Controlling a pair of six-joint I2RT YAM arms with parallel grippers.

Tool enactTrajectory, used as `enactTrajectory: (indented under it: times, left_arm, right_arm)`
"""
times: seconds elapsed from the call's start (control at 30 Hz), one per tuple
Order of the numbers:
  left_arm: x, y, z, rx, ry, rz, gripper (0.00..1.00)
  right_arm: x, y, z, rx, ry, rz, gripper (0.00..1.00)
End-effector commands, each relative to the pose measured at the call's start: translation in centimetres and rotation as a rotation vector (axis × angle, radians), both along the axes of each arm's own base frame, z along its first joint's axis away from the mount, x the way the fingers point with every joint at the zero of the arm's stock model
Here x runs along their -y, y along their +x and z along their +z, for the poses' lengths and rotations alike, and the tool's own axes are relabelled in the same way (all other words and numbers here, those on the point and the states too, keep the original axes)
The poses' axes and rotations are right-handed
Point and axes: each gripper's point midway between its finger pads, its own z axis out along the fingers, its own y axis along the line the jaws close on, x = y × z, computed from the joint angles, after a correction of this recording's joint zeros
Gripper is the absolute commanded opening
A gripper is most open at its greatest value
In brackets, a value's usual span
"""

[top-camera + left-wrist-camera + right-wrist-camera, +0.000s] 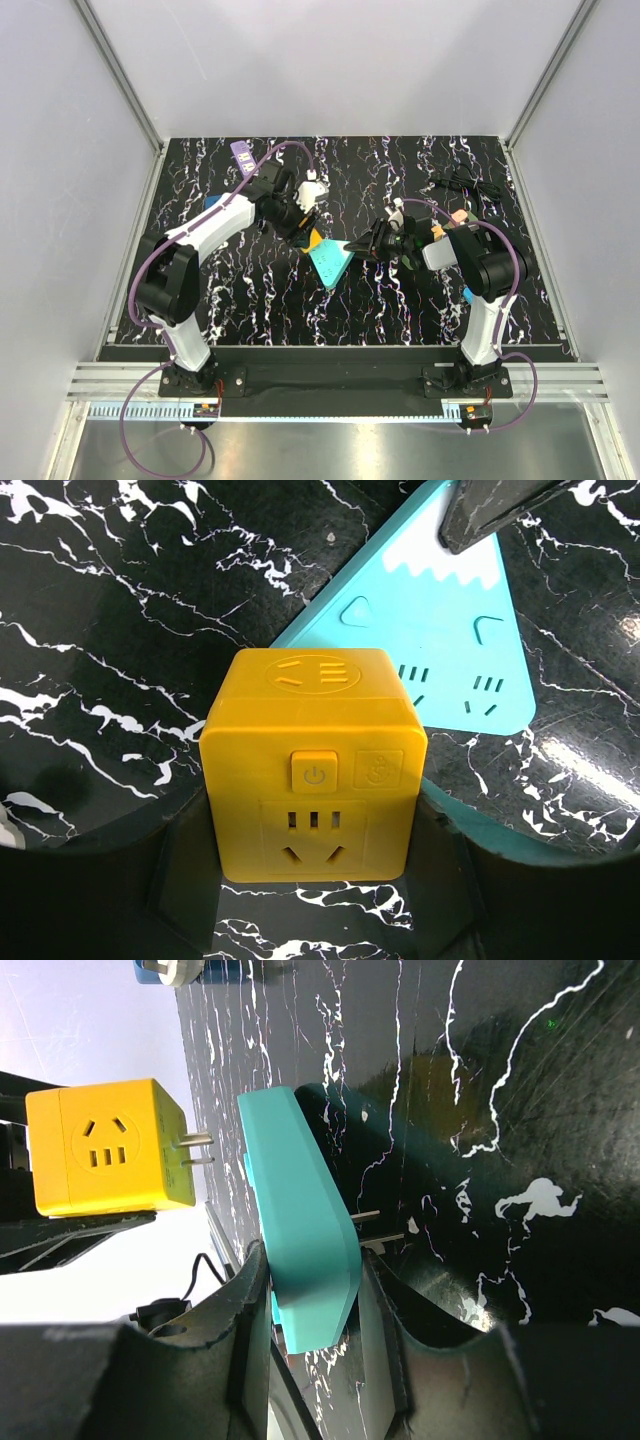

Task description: Insert the plug

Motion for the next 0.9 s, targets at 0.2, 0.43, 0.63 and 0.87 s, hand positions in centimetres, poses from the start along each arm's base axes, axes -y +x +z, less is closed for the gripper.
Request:
enactTrajectory:
  times: [0.2, 0.43, 0.63, 0.87]
  left_arm:
    - [1.2, -0.4, 1.5, 0.027, -0.073, -0.061, 0.00]
    - [1.3, -0.6, 0.1, -0.004, -0.067, -0.076, 0.00]
    - [1.6, -0.6, -0.5, -0.002, -0.066, -0.091, 0.00]
    - [2.0, -0.2, -0.7, -0.001, -0.074, -0.095, 0.00]
  right_arm:
    - [-0.2, -0.5, -1.1, -0.015, -0.030, 0.022, 0.00]
    - [-0.2, -0.5, -0.9, -0.010, -0.031, 0.024, 0.00]
    - [-0.1, -0.5, -0.9, -0.010, -0.031, 0.023, 0.00]
    - [-0.2, -0.6, -0.9, -0.012, -0.032, 0.026, 0.00]
